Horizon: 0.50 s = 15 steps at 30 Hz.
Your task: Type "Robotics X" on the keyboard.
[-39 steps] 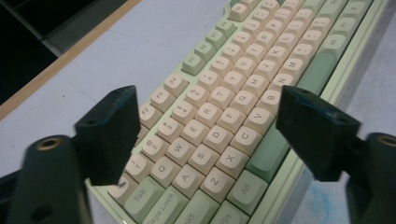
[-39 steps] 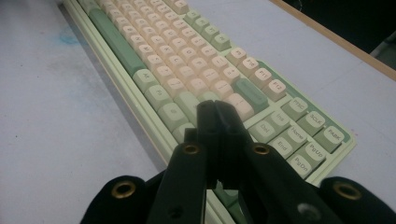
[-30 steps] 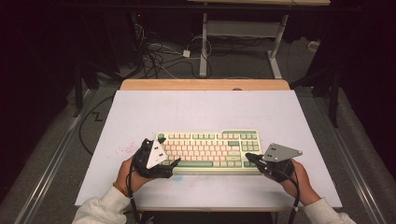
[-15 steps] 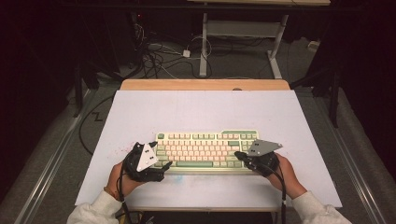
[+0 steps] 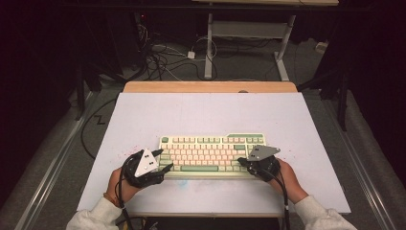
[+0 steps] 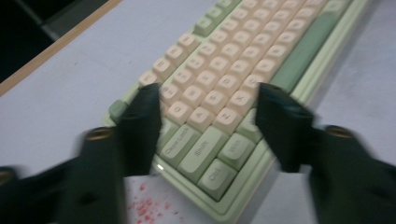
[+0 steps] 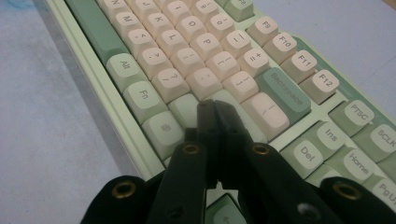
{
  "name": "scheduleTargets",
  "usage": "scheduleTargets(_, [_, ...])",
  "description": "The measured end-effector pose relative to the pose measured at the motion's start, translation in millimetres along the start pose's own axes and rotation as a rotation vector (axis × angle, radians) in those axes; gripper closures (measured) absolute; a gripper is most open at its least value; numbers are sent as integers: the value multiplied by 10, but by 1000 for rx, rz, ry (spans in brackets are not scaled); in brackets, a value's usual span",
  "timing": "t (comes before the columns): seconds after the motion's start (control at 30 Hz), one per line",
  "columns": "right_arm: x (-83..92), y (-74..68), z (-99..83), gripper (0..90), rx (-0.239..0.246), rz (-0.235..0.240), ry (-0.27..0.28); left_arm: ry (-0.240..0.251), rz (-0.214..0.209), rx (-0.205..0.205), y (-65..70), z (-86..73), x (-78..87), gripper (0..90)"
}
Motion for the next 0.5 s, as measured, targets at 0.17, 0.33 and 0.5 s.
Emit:
scheduleTargets(0.17, [1, -2, -4, 900, -3, -4, 2, 8, 1, 31, -35, 22, 46, 747])
scheduleTargets(0.33, [1, -4, -5, 900, -6, -6, 2, -12, -10, 33, -53, 23, 56, 877])
scheduleTargets(0.5, [0, -4, -8, 900, -4, -6, 4, -39, -13, 35, -90, 20, 43, 878])
Point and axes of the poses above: each handheld gripper's, and its own axes: x roughly backward along the jaws, z roughly out of its top, y roughly to its right, the point moved 3 cm from there along -x, roughly forward along the jaws, and after that the axes turned 14 degrees about -x, right-handed, at the moved point
